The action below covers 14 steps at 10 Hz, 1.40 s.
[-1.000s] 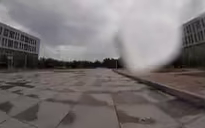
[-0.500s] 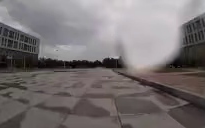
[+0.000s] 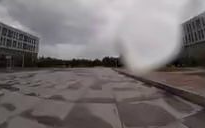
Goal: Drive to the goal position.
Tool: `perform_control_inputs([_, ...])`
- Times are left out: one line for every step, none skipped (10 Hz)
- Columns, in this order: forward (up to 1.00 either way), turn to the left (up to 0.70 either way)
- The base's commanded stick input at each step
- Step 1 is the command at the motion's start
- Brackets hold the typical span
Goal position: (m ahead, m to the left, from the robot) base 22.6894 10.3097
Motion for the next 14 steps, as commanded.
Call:
perform_control_inputs([0.7,0.0])
perform_control_inputs([0.7,0.0])
perform_control_inputs([0.7,0.0])
perform_control_inputs([0.7,0.0])
perform_control_inputs([0.7,0.0])
perform_control_inputs([0.7,0.0])
perform_control_inputs([0.7,0.0])
perform_control_inputs([0.7,0.0])
perform_control_inputs([0.7,0.02])
perform_control_inputs([0.7,0.01])
perform_control_inputs([0.7,0.0])
perform_control_inputs([0.7,0.0])
perform_control_inputs([0.7,0.0])
perform_control_inputs([0.7,0.0])
